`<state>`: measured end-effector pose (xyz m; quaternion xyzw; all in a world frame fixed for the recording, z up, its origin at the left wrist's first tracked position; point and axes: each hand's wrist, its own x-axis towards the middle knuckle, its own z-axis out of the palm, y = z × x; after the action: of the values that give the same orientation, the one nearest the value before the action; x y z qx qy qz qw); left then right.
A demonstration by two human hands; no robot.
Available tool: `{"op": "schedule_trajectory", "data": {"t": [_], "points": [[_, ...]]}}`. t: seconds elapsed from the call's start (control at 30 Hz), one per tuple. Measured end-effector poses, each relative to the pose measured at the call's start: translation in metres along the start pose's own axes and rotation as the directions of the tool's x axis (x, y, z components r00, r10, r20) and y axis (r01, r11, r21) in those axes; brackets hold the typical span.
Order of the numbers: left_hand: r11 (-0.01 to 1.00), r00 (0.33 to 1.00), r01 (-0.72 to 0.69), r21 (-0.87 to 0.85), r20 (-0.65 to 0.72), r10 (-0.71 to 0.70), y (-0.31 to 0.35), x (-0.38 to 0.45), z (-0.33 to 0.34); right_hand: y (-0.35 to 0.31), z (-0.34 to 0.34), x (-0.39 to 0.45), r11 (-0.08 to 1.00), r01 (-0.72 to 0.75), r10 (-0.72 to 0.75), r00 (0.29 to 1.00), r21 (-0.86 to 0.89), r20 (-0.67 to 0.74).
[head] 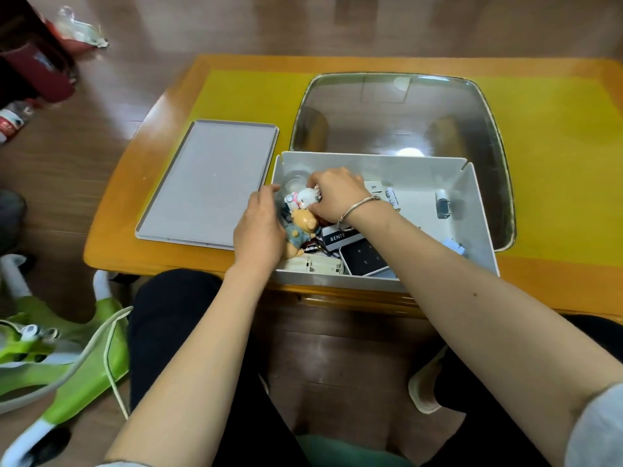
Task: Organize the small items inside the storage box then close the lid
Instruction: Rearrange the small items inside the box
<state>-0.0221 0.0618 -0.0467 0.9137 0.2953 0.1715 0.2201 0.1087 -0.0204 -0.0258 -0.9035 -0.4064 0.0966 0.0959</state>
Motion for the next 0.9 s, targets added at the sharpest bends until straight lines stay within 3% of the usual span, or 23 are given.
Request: {"op": "schedule_trajectory", "data": {"t": [0.27, 0.4, 0.5, 0.57, 0.7, 0.83, 0.9], "points": [[0.994, 0.998, 0.059, -0.088, -0.002, -0.060, -0.003, 0.003, 0.002, 0.005, 0.003, 0.004, 0.998, 0.027, -0.025, 0.999, 0.063, -0.040], [0.993, 0.999, 0.041, -0.109, -0.011, -0.042, -0.005, 0.003, 0.004, 0.013, -0.003, -0.007, 0.939, 0.029, 0.023, 0.989, 0.344, -0.146], [0.992, 0.999, 0.046, -0.115, -0.017, -0.049, -0.007, 0.003, 0.005, 0.022, -0.017, -0.024, 0.778, 0.093, 0.111, 0.953, 0.622, -0.281], [0.992, 0.999, 0.051, -0.117, -0.012, -0.053, -0.007, 0.003, 0.006, 0.034, -0.025, -0.039, 0.708, 0.118, 0.175, 0.926, 0.697, -0.335], [0.988, 0.999, 0.034, -0.148, -0.009, -0.036, -0.008, 0.004, 0.006, 0.061, -0.027, -0.070, 0.692, 0.016, 0.324, 0.886, 0.722, -0.331], [0.999, 0.989, -0.051, 0.018, -0.140, 0.053, -0.008, 0.002, 0.004, 0.075, -0.015, -0.099, 0.689, -0.082, 0.385, 0.883, 0.720, -0.268], [0.992, 0.983, -0.123, 0.039, -0.132, 0.127, -0.006, 0.000, 0.000, 0.076, -0.009, -0.112, 0.699, -0.079, 0.374, 0.888, 0.710, -0.268]]}}
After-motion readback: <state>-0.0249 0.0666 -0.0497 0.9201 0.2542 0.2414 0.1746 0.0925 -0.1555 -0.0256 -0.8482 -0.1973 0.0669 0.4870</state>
